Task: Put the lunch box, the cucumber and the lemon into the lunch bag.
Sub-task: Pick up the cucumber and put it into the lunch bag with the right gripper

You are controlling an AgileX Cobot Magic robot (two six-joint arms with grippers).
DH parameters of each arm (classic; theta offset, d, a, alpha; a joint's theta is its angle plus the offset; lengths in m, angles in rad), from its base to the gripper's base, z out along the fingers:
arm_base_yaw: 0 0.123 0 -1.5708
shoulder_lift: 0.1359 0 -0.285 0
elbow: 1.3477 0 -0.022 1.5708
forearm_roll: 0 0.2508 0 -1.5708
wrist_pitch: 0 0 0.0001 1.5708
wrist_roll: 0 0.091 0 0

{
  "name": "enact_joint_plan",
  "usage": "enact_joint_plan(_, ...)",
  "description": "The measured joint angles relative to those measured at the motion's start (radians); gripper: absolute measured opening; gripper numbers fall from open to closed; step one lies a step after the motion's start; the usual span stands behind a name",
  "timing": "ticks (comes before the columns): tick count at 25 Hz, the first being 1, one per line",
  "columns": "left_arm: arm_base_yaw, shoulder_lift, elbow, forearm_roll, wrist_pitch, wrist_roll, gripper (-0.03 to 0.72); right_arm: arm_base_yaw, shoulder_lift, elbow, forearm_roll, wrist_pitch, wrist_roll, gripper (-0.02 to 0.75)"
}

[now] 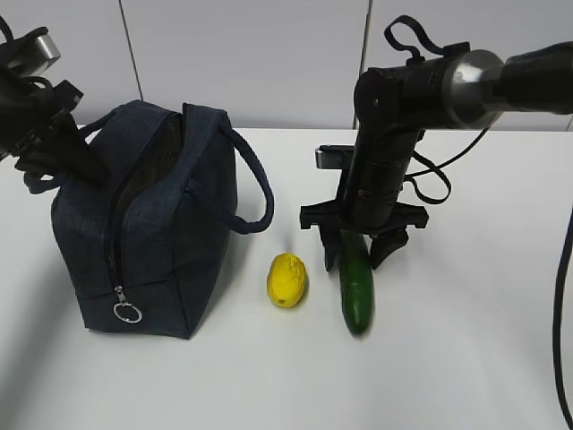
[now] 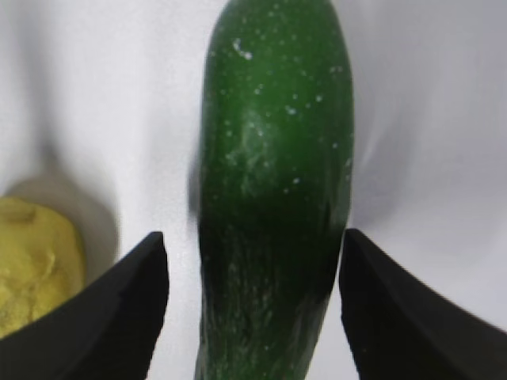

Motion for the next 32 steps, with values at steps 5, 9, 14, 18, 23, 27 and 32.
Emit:
enact_joint_plan(5,0.0,0.0,0.0,0.0,0.004,0.0,-0.003,0.0,0.0,0.0,0.0,0.0,0.0,0.448)
enact_joint_plan(9,0.0,0.0,0.0,0.0,0.005,0.0,-0.003,0.0,0.0,0.0,-0.002,0.0,0.0,0.369)
enact_joint_plan(14,0.0,0.0,0.0,0.0,0.006,0.0,-0.003,0.0,0.0,-0.002,-0.013,0.002,0.0,0.33)
enact_joint_plan(18,0.0,0.0,0.0,0.0,0.006,0.0,-0.003,0.0,0.0,-0.037,-0.019,0.077,0.0,0.327)
enact_joint_plan(23,0.0,0.0,0.0,0.0,0.006,0.0,-0.003,0.0,0.0,-0.127,-0.021,0.148,0.0,0.326)
enact_joint_plan(27,0.0,0.0,0.0,0.002,0.006,0.0,-0.003,0.0,-0.005,-0.157,0.002,0.152,-0.011,0.326)
enact_joint_plan(32,0.0,0.0,0.0,0.024,0.002,0.0,-0.003,0.0,-0.079,-0.157,0.066,0.16,-0.032,0.326)
